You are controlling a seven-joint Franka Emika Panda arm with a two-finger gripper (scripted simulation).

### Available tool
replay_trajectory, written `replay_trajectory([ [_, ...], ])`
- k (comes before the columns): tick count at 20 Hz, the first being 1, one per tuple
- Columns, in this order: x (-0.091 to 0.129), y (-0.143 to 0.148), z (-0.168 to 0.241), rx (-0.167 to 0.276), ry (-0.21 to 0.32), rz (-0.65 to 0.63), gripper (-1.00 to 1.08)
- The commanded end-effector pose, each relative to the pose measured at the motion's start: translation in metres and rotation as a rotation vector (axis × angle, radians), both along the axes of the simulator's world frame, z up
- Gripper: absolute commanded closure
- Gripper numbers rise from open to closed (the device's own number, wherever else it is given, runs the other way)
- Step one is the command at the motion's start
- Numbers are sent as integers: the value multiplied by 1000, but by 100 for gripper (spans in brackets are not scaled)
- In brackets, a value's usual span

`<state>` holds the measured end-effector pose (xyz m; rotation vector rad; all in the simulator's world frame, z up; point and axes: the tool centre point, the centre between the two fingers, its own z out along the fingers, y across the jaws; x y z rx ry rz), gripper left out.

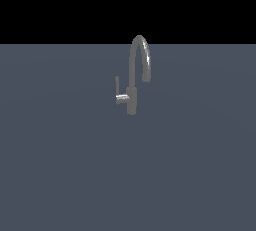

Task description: Turn on the faucet by rotating a designated handle.

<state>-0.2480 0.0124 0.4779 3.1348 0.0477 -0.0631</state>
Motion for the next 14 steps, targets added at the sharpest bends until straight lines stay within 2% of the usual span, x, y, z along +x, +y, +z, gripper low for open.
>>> replay_trajectory([
  [1,0,2,-3,3,13,5,108],
  [8,0,4,2,2,-7,-12,108],
  [14,2,11,21,-3,-73,-73,108],
])
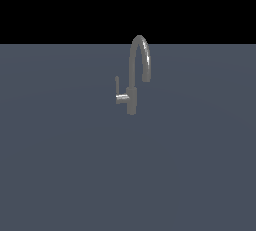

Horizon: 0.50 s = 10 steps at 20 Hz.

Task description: Turn on the faucet by rotating a designated handle.

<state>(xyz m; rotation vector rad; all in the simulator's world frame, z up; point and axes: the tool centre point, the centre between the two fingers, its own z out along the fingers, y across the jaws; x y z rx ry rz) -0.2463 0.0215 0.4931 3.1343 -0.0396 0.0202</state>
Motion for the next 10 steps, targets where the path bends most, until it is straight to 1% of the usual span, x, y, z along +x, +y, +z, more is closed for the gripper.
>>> replay_trajectory([
  [1,1,4,10,-2,-35,-32,108],
  [5,2,14,30,-9,-108,-101,108],
  [10,5,34,60,-24,-226,-210,108],
])
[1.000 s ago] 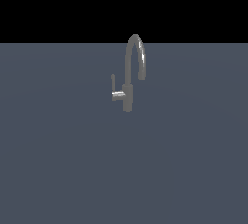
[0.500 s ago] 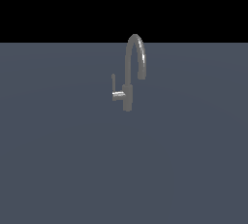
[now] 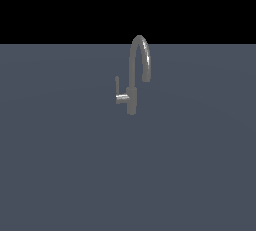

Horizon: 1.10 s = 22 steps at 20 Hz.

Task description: Turn on the faucet by rotating a designated handle.

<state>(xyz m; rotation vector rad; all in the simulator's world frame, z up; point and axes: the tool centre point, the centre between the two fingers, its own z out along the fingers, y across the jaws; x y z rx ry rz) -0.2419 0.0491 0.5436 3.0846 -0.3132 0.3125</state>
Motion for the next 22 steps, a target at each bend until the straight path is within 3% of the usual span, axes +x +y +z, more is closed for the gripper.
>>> replay_trajectory([
  [1,2,12,15,-7,-62,-58,108],
  [12,21,77,57,-59,-310,-299,108],
  [22,67,139,46,-121,-479,-486,108],
])
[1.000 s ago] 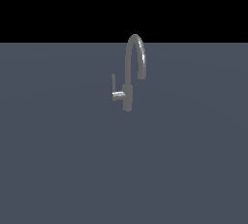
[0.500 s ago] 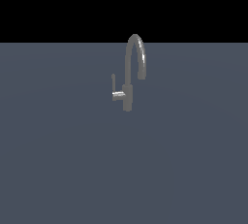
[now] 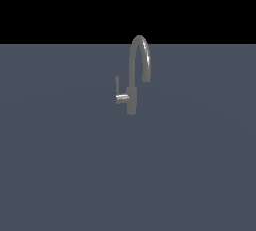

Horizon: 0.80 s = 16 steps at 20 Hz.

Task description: Turn on the faucet by rotating a designated handle.

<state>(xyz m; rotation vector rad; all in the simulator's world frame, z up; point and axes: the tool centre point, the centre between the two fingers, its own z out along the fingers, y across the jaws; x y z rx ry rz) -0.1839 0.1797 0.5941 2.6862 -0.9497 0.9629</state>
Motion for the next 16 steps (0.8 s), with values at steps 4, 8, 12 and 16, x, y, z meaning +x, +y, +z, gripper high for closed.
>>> replay_trajectory([
  [4,37,28,-24,-29,-71,-100,108],
  [8,69,41,-51,-50,-109,-171,108],
  [12,104,47,-87,-68,-136,-243,108],
  [16,141,43,-131,-82,-154,-317,108],
])
